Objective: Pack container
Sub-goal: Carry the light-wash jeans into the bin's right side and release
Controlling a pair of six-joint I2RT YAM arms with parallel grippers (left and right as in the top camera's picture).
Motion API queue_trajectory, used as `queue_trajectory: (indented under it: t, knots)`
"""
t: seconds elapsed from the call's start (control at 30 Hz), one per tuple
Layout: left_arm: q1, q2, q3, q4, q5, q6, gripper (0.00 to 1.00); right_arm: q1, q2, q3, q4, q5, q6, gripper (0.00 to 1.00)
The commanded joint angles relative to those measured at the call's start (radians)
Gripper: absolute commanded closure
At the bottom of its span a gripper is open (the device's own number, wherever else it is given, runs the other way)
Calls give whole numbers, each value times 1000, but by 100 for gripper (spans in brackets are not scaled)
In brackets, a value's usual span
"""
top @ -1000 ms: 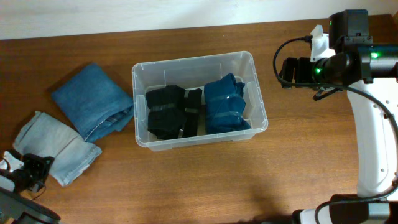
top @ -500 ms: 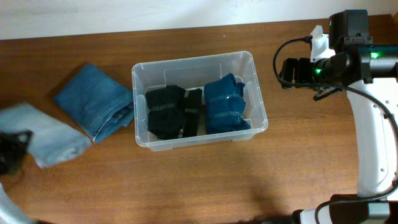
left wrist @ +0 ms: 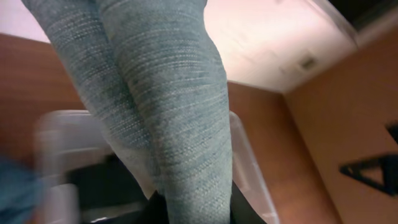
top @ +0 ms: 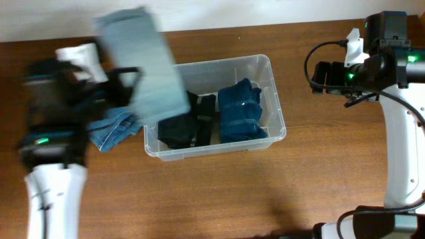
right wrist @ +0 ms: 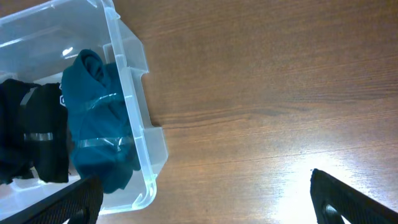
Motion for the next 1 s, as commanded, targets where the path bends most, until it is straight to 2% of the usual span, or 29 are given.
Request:
queue_trajectory:
  t: [0.0,0.13,0.27,0.33,0.5,0.63,0.67,0.7,0.73,0.77,0.87,0.97]
  knots:
    - [-245,44,19,92,-237,-113,99,-3,2,-5,0,24,7,2]
    - [-437,153,19,198,-298,-201,99,-3,2,-5,0,28,6,2]
    - [-546,262,19,246,-372,-325,99,-3,2,-5,0,31,6,1]
    - [-575,311,19,248,-411,-383,99,-3,2,-5,0,31,6,1]
    - [-610,417,19,269,-402,-444,99,-3,2,-5,1,31,6,2]
    - [-612,472,19,260,-404,-447,99,-3,2,-5,1,31,6,1]
    - [-610,485,19,260,-403,-447,97,-3,2,-5,1,31,6,1]
    - [-610,497,19,252,-404,-447,91,-3,2,-5,1,31,6,1]
    - [-607,515,19,231,-417,-447,59,-3,2,-5,0,31,6,1]
    - [-604,521,19,213,-426,-443,43,-3,2,-5,0,31,6,1]
    - [-570,523,19,139,-502,-353,23,-3,2,-5,-5,31,5,1]
    - [-501,485,20,64,-619,-314,18,-3,2,-5,-6,31,5,2]
